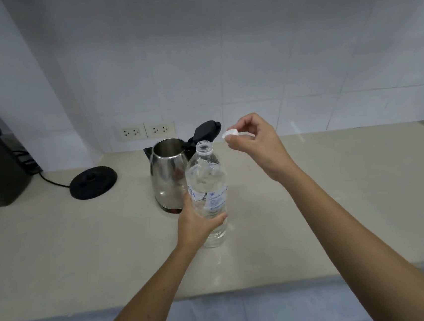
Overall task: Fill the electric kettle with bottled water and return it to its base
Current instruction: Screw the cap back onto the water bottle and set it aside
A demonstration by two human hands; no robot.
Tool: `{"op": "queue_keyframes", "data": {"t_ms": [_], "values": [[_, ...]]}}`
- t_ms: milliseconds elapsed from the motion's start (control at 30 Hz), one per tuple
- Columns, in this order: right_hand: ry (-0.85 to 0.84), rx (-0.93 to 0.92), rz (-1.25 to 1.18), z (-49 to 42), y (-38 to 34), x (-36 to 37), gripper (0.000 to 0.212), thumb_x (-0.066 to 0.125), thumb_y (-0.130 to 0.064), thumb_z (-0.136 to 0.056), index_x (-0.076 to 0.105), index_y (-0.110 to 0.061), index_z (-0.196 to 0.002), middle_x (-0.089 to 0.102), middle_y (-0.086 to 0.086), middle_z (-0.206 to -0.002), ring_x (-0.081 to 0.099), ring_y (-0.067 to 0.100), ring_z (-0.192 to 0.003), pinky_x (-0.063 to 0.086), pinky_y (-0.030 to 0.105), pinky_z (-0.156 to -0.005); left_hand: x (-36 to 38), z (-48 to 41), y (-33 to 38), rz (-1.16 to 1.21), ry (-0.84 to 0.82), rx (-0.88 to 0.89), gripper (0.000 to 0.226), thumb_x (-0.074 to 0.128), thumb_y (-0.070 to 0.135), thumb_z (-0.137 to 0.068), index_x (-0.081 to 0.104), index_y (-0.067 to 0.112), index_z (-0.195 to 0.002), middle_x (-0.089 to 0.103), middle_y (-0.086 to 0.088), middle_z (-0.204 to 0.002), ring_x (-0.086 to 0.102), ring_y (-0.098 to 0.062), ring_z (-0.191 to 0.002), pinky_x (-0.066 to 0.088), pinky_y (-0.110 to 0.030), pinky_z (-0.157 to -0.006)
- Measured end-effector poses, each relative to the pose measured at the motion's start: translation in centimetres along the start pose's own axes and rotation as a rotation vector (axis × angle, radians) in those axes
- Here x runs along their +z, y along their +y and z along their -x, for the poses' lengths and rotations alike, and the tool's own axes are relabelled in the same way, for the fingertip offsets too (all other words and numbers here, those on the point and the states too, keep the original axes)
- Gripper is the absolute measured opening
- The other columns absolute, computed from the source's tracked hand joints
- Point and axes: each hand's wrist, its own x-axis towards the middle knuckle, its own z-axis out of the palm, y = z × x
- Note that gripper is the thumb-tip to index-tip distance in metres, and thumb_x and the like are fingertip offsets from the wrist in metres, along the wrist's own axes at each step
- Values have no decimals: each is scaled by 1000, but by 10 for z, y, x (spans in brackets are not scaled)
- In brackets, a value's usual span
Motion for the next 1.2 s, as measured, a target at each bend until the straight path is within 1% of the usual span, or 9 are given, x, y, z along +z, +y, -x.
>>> {"op": "queue_keyframes", "data": {"t_ms": [100,233,333,567,667,767,900,1000,1200], "values": [[-71,-62,1,-3,-15,13,24,75,-13,-80,59,-13,-97,69,11,-105,68,12,-80,54,33,-84,-1,-1,0,1,-1,-2,87,92,32,-54,44,31,-125,62,17,-114,60,-4,-105,47,-23,-94],[-255,-57,106,-10,-21,20,27,77,-12,-78,66,-14,-103,70,0,-97,68,8,-80,52,19,-74,-3,-1,1,-13,-15,-1,89,92,33,-54,43,30,-128,59,21,-113,58,-1,-104,43,-17,-89],[-338,-11,202,-13,-19,18,31,78,-13,-77,68,-14,-106,71,-1,-100,70,12,-86,52,20,-76,-3,-1,0,-34,-20,0,91,92,36,-54,42,29,-130,60,18,-116,58,-4,-106,43,-19,-90],[-538,-97,803,-23,-60,16,35,72,-21,-84,68,-25,-118,70,-14,-103,65,-7,-87,45,2,-69,-5,-2,-3,-75,-34,-2,100,90,44,-52,38,28,-135,59,12,-126,57,-9,-116,46,-28,-101],[-653,-170,1100,-28,-78,28,33,67,-18,-87,66,-27,-118,68,-11,-99,62,7,-93,46,19,-77,-5,-2,-3,-85,-36,-14,100,90,44,-53,36,28,-135,59,11,-127,56,-12,-117,45,-28,-100],[-701,-192,1249,-29,-89,39,32,64,-16,-88,66,-28,-117,63,-9,-91,57,13,-90,40,23,-69,-6,-2,-3,-82,-44,-13,103,90,43,-54,34,28,-139,58,10,-128,56,-12,-118,45,-27,-100],[-705,-179,1297,-33,-88,40,25,63,-28,-88,63,-20,-112,62,-7,-92,54,15,-87,38,21,-60,-7,-2,-4,-94,-59,-7,108,89,47,-53,29,29,-141,58,9,-129,56,-13,-118,46,-30,-99],[-677,-155,1314,-33,-78,42,26,59,-34,-90,58,-18,-111,48,-14,-78,49,18,-85,33,25,-58,-7,-4,-5,-99,-65,-16,109,88,50,-52,29,30,-140,58,9,-129,57,-15,-119,48,-32,-99],[-739,-179,1315,-25,-90,40,27,59,-12,-90,59,-26,-114,62,-7,-98,55,19,-93,46,32,-73,-8,-4,-5,-107,-75,-8,107,89,48,-53,28,29,-140,57,7,-130,55,-15,-120,45,-28,-98]]}}
